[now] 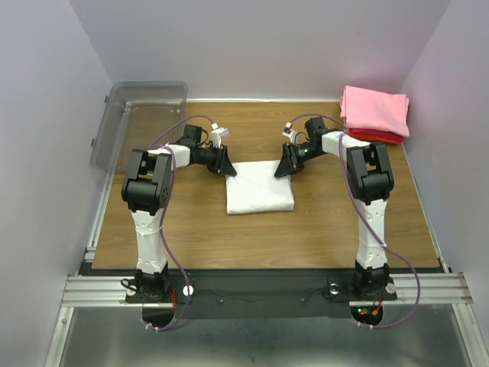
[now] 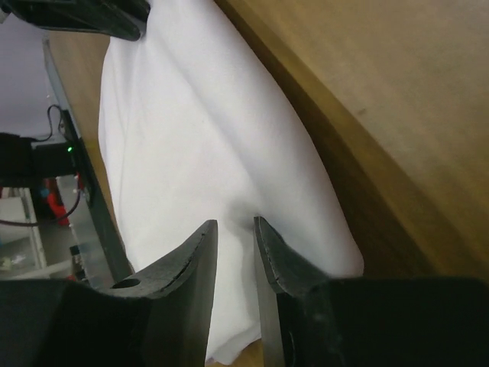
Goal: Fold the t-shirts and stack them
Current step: Fold the tshirt
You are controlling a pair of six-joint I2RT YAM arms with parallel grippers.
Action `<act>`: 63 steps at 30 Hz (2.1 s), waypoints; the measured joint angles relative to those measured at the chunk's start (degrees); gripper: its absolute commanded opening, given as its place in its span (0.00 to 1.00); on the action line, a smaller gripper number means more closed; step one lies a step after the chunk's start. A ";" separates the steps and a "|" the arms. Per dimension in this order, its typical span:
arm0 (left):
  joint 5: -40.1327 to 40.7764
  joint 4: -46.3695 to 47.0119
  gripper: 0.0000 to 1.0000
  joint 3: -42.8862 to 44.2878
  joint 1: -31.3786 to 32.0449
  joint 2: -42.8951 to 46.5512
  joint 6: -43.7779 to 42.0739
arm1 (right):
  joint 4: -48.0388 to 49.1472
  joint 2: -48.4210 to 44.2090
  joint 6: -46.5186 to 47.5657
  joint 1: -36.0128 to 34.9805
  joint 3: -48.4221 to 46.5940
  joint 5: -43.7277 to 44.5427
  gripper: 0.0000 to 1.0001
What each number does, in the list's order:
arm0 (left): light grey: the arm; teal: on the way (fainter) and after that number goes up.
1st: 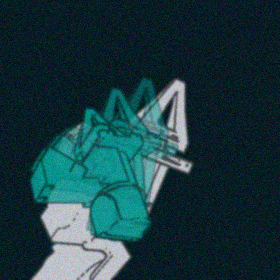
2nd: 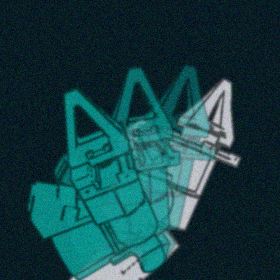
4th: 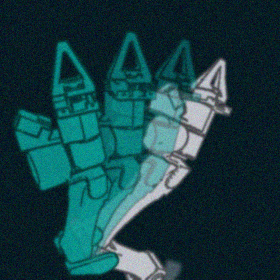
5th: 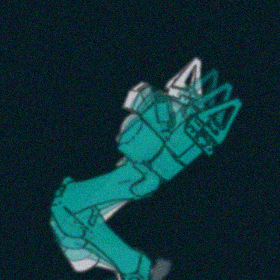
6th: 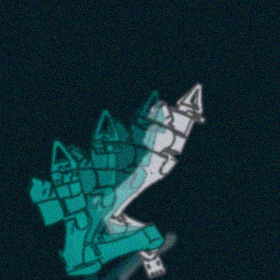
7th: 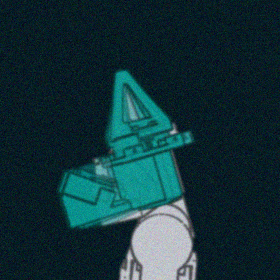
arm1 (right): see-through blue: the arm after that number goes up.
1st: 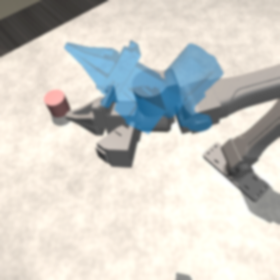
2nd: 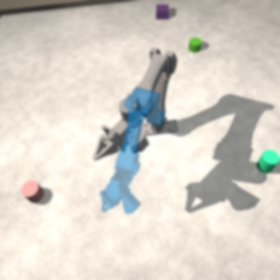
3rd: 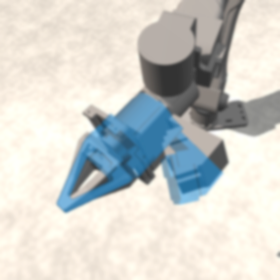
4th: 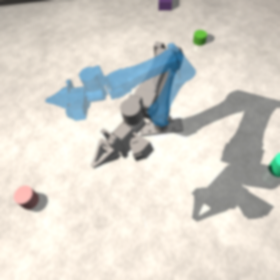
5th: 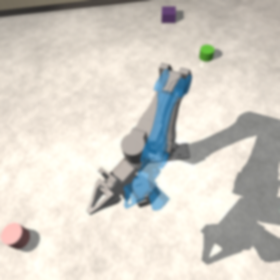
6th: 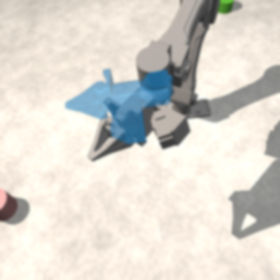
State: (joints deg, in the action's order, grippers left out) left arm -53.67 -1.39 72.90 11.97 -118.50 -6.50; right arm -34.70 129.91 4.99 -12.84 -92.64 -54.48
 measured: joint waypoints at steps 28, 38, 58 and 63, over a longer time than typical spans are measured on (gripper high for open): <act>-4.72 11.43 0.37 -6.64 7.78 5.35 13.77 | 5.57 -8.79 -9.31 -1.38 11.37 -7.34 0.42; -10.91 8.50 0.36 -7.72 3.39 -0.94 12.22 | 6.67 -4.52 -9.38 1.27 17.03 -9.88 0.32; -10.69 -0.50 0.34 -9.70 2.56 14.84 0.94 | 20.41 -11.26 -24.28 -10.62 11.76 -8.24 0.30; -10.36 -0.98 0.34 -9.70 1.16 14.86 0.31 | 23.12 -1.84 -27.52 -13.38 12.09 -7.17 0.28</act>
State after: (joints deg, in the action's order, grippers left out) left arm -64.03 -2.37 63.20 13.13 -103.63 -6.20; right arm -11.57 128.07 -22.52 -26.22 -80.55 -61.65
